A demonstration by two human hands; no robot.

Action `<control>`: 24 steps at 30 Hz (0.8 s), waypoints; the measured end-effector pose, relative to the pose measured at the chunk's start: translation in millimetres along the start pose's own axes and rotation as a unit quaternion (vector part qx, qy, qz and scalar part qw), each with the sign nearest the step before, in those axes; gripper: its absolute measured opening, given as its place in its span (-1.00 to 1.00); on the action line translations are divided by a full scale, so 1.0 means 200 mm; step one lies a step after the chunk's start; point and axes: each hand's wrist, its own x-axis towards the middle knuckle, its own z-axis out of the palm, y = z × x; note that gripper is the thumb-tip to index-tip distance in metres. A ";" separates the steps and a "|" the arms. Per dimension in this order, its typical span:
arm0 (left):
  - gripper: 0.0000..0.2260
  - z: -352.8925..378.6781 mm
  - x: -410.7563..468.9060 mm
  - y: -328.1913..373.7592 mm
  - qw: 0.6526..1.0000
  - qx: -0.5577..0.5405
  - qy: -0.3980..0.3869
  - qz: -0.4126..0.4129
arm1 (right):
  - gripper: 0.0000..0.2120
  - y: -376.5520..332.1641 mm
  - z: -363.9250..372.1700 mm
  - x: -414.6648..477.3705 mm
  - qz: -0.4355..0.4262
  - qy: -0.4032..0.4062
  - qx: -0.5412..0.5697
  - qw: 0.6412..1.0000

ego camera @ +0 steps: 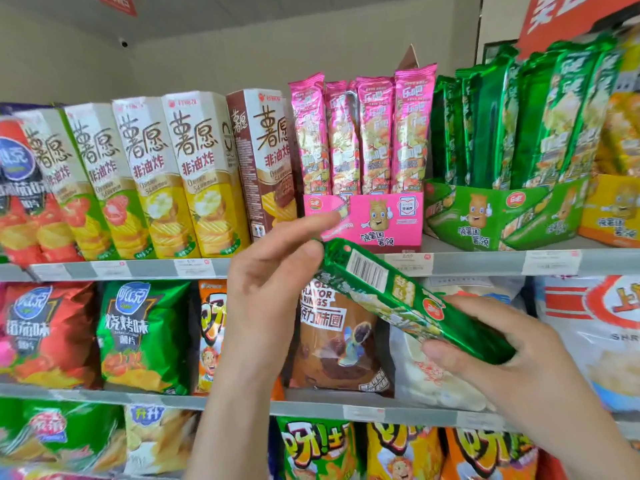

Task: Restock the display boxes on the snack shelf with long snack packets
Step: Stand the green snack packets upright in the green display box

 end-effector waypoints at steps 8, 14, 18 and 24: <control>-0.92 -0.06 -0.03 -0.04 0.994 -0.023 0.105 0.005 | -0.60 -0.03 0.11 0.04 -0.060 0.049 -0.108 0.991; -0.84 0.00 0.00 -0.07 0.973 -0.166 0.147 -0.061 | -0.54 0.01 0.14 0.04 -0.094 0.116 -0.199 0.969; -0.85 0.02 0.01 -0.07 0.989 -0.076 0.105 -0.077 | -0.48 0.04 0.10 0.04 -0.092 0.133 -0.238 0.958; -0.85 0.05 0.04 -0.10 0.970 -0.098 0.214 -0.061 | -0.42 0.04 0.05 0.04 -0.043 0.022 -0.069 0.996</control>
